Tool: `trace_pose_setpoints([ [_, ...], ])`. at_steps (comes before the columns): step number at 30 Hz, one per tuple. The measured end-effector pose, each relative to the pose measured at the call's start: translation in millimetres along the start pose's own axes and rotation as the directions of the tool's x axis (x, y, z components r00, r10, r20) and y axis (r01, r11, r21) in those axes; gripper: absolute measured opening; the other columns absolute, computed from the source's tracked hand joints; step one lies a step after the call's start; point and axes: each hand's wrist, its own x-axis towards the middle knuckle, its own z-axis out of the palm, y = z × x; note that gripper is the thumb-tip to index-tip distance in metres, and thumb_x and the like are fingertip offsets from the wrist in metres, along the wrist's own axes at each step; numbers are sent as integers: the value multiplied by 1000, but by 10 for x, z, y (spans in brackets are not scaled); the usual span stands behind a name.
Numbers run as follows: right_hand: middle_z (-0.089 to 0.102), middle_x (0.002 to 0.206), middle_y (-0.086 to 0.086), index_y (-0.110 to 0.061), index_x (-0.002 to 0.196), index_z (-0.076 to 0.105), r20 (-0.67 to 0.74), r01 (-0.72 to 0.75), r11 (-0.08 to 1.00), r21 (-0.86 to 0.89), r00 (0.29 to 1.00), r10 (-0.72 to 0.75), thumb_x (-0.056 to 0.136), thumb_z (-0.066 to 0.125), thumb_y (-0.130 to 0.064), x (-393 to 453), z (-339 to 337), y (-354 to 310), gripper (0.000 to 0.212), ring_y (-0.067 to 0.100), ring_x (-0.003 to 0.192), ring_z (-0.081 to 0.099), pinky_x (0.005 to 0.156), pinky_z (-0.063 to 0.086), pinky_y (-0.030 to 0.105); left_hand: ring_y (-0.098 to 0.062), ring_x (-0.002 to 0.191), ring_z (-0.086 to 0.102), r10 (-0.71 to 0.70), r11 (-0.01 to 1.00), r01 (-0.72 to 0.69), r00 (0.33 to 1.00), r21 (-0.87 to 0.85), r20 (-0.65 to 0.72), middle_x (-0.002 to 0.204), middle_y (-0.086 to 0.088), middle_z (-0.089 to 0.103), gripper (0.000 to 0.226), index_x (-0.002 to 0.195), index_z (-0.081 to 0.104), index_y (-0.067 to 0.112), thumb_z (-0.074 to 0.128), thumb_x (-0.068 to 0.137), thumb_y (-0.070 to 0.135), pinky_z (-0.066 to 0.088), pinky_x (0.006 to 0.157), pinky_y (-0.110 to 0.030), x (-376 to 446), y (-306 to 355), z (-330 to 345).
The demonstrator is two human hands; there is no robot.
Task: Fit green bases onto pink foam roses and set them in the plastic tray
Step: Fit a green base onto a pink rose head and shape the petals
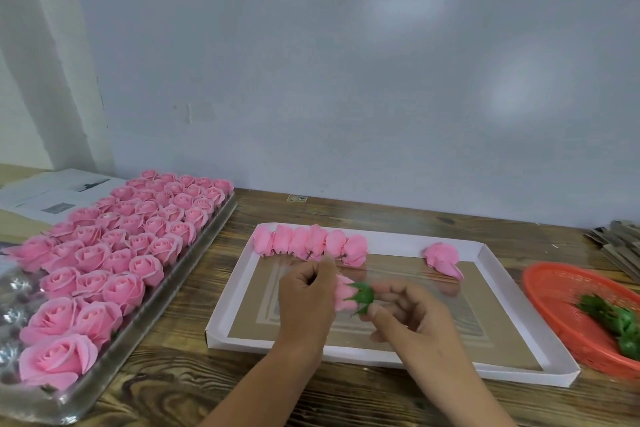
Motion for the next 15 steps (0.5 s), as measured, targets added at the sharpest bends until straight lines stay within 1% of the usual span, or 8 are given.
trace_pose_setpoints([
  [2,74,90,7,-17,105,68,20,17,1000,22,1000,-17,82,67,11,9,-2,-17,36,17,71,63,60,55,26,-22,54,58,-16,1000,16,1000,-12,6,58,-14,59,47,61,56,-2,58,99,25,39,42,-21,1,0,0],
  [4,75,89,3,-23,109,71,65,44,999,-13,997,-43,82,69,7,10,-21,-30,40,9,70,63,64,55,28,-18,51,58,-11,1000,12,1000,-4,18,55,-9,59,50,51,59,13,58,99,26,39,41,-19,-7,6,3],
  [6,74,83,1,-27,103,74,76,68,996,-63,995,-63,80,73,3,2,-37,-25,39,7,73,64,69,55,31,-17,49,54,-4,1000,4,1000,4,24,53,-9,55,52,49,58,17,59,100,27,40,42,-20,-22,19,4],
  [8,72,78,-2,-28,97,74,43,89,991,-102,995,-85,77,76,4,-7,-33,2,37,7,73,65,68,54,29,-15,48,53,-1,1000,1,999,12,36,51,-7,56,52,49,60,17,59,100,28,41,44,-20,-35,31,1],
  [10,71,77,-2,-27,96,73,15,101,989,-109,995,-100,76,76,4,-15,-17,21,37,7,72,64,66,53,26,-16,49,54,-4,1000,4,999,14,44,52,-7,58,50,52,64,11,58,99,28,42,45,-20,-46,36,-2],
  [11,71,79,-2,-26,96,73,7,110,989,-103,994,-110,76,76,4,-17,-11,28,37,7,72,64,65,53,24,-19,51,53,-6,1000,6,999,7,40,54,-10,57,49,58,64,4,58,99,28,41,47,-22,-44,37,-2],
  [13,71,81,1,-25,96,73,-6,128,988,-83,992,-129,75,77,6,-22,1,50,37,7,71,64,62,51,20,-24,56,48,-14,1000,14,1000,-8,22,59,-15,53,49,69,57,-11,58,100,28,39,49,-27,-31,33,-6],
  [15,71,81,3,-23,96,73,-11,129,990,-56,991,-130,74,77,7,-27,25,72,38,6,70,64,61,51,18,-25,58,45,-31,999,31,1000,-26,3,60,-16,52,48,72,54,-14,57,99,26,37,48,-28,-25,30,-11],
])
